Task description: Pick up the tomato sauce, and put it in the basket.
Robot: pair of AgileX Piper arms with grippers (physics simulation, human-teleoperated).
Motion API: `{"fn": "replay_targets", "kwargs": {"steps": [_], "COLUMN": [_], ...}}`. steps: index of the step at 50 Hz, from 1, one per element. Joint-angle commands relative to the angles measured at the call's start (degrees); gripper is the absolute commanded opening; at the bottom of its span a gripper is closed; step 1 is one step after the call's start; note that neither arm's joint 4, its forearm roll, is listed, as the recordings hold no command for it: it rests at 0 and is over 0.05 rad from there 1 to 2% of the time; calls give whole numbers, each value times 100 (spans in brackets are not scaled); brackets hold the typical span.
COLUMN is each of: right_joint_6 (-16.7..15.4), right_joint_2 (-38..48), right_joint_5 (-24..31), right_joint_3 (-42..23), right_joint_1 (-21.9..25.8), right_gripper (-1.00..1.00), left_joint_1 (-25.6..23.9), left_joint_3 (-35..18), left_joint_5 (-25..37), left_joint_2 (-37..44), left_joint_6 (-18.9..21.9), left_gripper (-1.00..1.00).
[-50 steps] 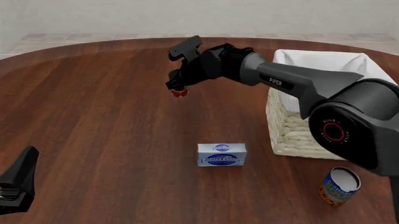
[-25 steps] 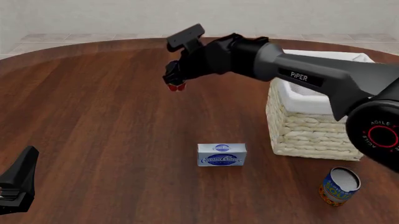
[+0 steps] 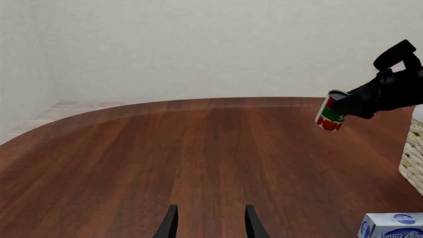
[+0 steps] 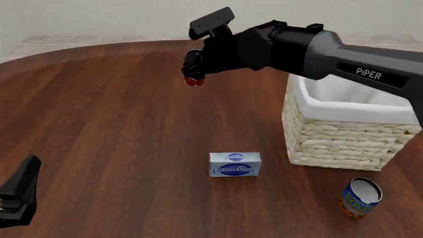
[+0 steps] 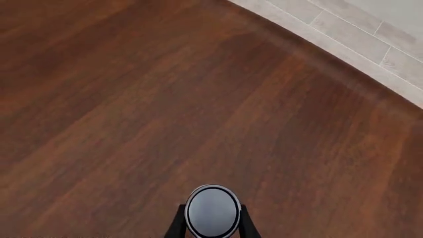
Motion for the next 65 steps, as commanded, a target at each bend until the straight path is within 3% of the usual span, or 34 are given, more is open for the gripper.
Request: {"fn": "replay_targets", "kwargs": {"steps": [1, 44, 65], "right_joint_6": [139, 71, 40], "right_joint_2": [-520, -1983, -2697], "right_joint_5": [-71, 49, 54], "right_joint_3": [339, 1193, 1724], "right_joint_1": [-58, -416, -900], "right_gripper": [-100, -100, -100], "left_joint_1": [0, 0, 0], "left_joint_3": [0, 0, 0], "left_joint_5": [0, 0, 0], "left_joint_2": [0, 0, 0], "left_joint_6": [0, 0, 0], "left_gripper": [100, 100, 100]}}
